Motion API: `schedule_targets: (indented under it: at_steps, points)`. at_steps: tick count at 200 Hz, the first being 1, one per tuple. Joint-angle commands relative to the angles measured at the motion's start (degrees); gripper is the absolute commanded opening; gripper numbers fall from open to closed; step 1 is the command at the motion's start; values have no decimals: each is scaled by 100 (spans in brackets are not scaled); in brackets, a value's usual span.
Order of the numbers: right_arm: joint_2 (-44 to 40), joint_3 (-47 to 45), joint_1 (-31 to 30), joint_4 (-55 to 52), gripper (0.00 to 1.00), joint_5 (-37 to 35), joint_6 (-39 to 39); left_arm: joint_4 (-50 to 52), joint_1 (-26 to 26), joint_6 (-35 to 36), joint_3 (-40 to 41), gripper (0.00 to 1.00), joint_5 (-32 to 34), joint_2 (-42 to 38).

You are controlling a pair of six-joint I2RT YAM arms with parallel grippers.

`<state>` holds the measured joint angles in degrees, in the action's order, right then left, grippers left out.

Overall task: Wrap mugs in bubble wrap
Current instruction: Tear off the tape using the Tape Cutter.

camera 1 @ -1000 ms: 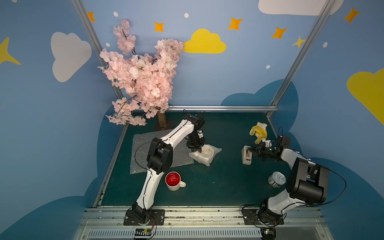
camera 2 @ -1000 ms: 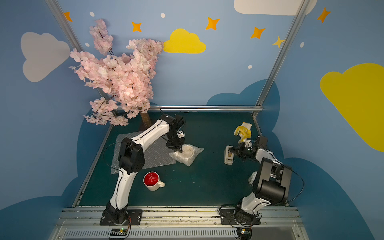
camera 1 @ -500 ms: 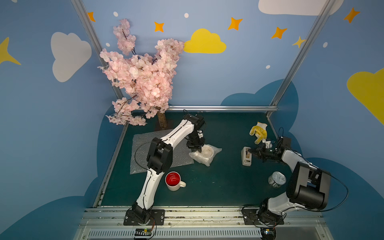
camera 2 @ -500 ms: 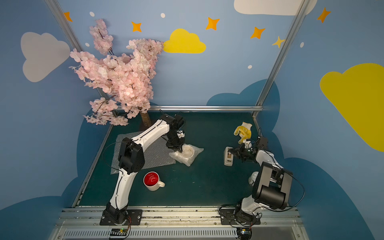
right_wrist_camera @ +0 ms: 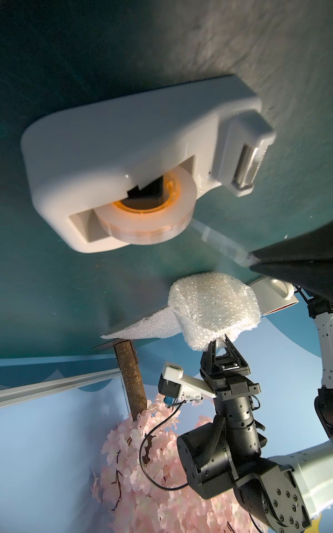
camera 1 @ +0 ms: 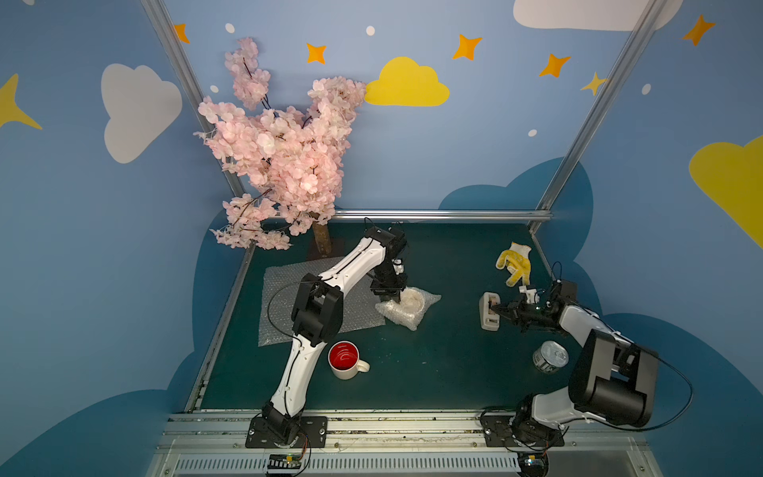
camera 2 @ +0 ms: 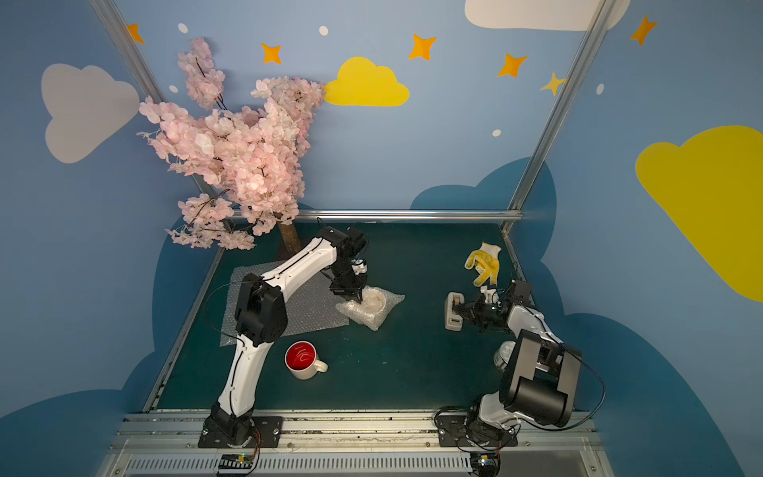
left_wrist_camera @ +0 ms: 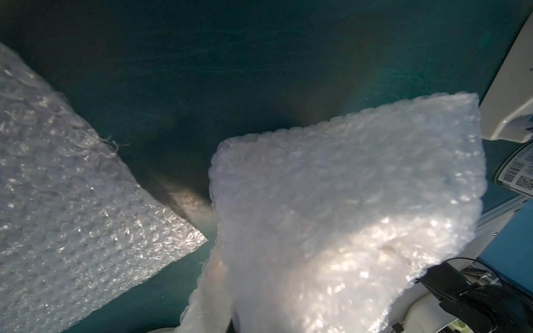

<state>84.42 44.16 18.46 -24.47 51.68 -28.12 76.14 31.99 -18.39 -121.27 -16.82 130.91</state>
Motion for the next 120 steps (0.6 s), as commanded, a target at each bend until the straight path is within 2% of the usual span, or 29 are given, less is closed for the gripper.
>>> schedule_targets:
  at_steps: [1,73,120]
  points:
    - [152,316,17,62,0,128,-94,-46,44,35,56,3,-261,-66]
    - [680,1246,1,128,0,187,-332,-95,54,-7,34,3,-331,-14]
    - [416,797,-53,-213,0,87,10,-71,66,11,6,3,-312,-4]
